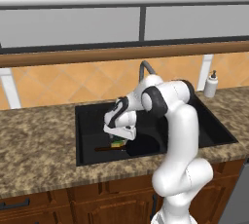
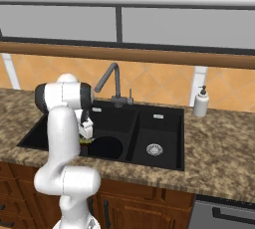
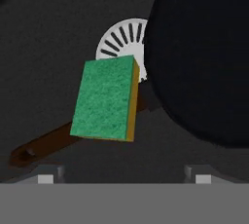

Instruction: Pick the pan and sponge and place them into the sink. Then turn on the water.

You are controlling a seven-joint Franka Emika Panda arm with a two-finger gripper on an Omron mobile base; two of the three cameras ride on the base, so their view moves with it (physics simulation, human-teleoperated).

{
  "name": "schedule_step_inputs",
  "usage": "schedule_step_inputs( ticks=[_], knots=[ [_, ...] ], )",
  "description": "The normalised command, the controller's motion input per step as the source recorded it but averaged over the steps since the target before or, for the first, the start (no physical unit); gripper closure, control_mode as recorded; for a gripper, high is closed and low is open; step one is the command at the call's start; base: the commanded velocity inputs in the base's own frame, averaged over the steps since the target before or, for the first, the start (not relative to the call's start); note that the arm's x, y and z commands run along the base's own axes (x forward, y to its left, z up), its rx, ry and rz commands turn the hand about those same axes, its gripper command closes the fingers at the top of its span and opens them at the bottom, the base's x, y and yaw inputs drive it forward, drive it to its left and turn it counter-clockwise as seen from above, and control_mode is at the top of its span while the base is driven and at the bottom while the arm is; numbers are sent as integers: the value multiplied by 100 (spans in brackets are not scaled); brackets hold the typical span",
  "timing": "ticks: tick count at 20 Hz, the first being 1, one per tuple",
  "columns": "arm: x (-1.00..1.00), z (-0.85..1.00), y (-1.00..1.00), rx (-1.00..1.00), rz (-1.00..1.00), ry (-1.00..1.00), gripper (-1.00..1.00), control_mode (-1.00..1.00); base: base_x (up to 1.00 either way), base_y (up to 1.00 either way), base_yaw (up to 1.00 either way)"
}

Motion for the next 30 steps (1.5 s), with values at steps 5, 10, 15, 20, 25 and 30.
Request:
schedule_step_inputs(
  ticks=[5,10,15,20,25,30],
  knots=[
    [-75,97,-24,0,-6,-12,-100,-100,0,0,0],
    [-70,100,-36,0,-4,-8,-100,-100,0,0,0],
    [-69,100,-39,0,-1,-10,-100,-100,0,0,0],
    [-39,100,-49,0,1,-9,-100,-100,0,0,0],
    [-19,77,-74,2,17,-17,-100,-100,0,0,0],
    [-10,27,-83,7,21,-6,-100,-100,0,0,0]
  ],
)
